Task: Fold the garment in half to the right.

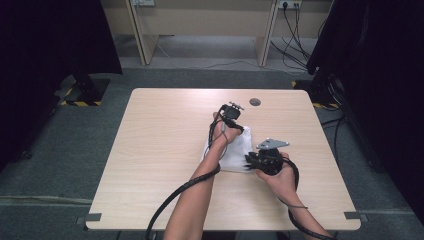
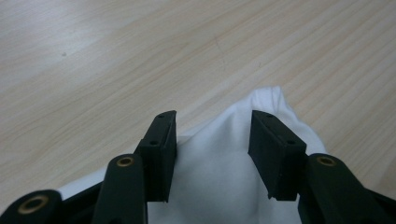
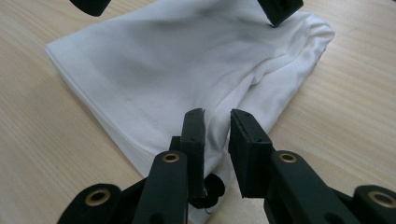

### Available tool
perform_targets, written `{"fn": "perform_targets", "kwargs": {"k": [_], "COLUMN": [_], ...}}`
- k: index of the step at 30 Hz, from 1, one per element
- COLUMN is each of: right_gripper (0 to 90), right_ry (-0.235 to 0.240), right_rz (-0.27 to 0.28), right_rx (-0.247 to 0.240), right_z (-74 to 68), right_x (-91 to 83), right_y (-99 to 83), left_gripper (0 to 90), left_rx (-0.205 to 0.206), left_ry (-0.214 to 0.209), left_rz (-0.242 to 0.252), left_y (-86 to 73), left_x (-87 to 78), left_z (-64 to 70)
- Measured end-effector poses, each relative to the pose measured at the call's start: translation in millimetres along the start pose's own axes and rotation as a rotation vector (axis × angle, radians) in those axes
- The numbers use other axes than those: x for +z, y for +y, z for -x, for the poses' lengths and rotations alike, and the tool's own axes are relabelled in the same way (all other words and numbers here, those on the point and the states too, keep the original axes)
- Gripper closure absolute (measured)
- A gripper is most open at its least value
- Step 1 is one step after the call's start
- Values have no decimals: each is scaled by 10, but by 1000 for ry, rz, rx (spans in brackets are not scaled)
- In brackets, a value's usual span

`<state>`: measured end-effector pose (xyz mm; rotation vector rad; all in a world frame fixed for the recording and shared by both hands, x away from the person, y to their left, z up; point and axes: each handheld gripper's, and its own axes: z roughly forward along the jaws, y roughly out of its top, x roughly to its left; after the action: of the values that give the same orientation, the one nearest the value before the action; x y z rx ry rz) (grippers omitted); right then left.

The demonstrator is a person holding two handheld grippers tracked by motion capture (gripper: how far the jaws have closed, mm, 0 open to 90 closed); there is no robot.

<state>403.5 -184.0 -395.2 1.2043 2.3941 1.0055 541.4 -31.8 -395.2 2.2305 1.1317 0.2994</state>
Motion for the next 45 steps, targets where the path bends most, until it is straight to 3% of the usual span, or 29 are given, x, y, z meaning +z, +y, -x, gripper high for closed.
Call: {"fn": "perform_targets", "kwargs": {"k": [4,7,10,14,17,19,26,30,36,40,45], "right_gripper": [761,744,671,638,636,663,832,869,885,775,690], "right_ry": [6,20,13,6,22,28,64,66,43,22,49], "right_rz": [-6,-41,-17,29,-15,-44,-52,-21,9,-9,-24], "right_rx": [6,-3,25,63,43,47,28,52,45,60,84], "right_z": [16,17,48,99,75,69,17,54,61,85,90], "right_x": [-30,-19,-45,-88,-41,6,19,-37,-134,-119,-37], "right_y": [-26,-46,-42,-11,-10,-33,-52,-39,-25,-21,-38], "left_gripper": [496,488,485,482,478,473,460,454,439,438,426], "left_rx": [19,30,35,34,33,38,44,38,30,24,18], "left_ry": [4,5,3,0,-3,-3,-14,-15,-15,-16,-9], "left_rz": [-10,-14,-17,-19,-24,-30,-32,-29,-24,-16,-5], "left_y": [-2,0,-2,-4,-9,-16,-17,-6,6,24,46], "left_x": [46,67,74,73,85,99,122,107,99,76,39], "left_z": [42,65,69,60,67,81,107,96,90,80,63]}}
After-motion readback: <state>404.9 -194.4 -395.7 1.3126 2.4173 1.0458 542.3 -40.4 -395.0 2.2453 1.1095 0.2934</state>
